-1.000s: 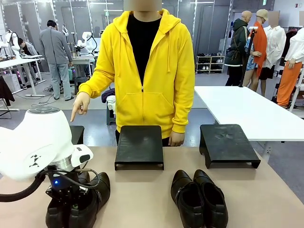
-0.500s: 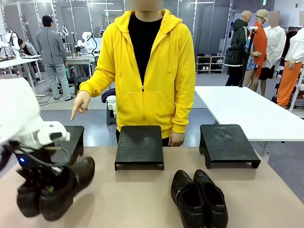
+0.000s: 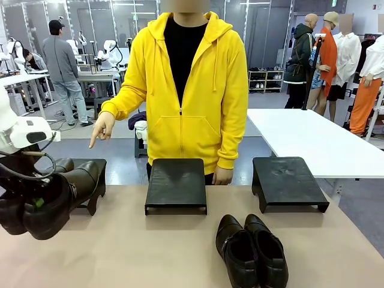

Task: Place the shoes on the stand as instructed by the person.
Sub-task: Pick up one pair of Shoes and place it on the Shoes Stand indicated by the person.

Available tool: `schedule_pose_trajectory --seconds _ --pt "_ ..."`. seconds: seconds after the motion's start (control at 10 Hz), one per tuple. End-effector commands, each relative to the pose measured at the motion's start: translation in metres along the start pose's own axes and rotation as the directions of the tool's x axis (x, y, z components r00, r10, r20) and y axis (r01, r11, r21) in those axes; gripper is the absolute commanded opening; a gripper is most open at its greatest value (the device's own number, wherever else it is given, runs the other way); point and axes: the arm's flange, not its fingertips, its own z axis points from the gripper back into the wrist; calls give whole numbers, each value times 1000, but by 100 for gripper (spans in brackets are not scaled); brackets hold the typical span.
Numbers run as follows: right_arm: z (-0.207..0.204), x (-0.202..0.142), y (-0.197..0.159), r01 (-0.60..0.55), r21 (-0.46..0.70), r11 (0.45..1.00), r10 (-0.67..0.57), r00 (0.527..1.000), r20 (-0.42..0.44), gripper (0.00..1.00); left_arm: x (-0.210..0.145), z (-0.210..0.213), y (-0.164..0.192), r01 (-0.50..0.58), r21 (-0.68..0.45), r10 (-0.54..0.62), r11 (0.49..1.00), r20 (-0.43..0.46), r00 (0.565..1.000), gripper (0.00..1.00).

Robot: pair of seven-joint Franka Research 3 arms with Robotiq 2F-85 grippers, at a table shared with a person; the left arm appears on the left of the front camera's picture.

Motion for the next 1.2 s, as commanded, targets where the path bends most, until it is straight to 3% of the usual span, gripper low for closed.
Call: schedule_pose_trajectory --seconds 0.0,0.1,0.5,0.6,0.8,1.1 --pt "2 1 1 -13 11 1000 13 1000 1 100 8 5 8 17 17 -18 1000 71 997 0" --pt "2 1 1 -13 11 1000 13 1000 1 100 0 0 0 0 0 0 1000 0 1000 0" --pt "2 1 1 -13 11 1000 13 1000 1 100 0 0 0 0 0 0 1000 0 1000 0" --pt "2 1 1 -13 11 1000 13 1000 1 100 -3 -9 1 2 5 -2 1000 -15 1000 7" --pt "2 1 1 -13 11 1000 13 1000 1 100 17 -27 3 -6 76 1 997 60 998 7" --pt "2 1 1 -13 11 1000 13 1000 1 100 51 -48 22 -59 146 47 987 84 995 7"
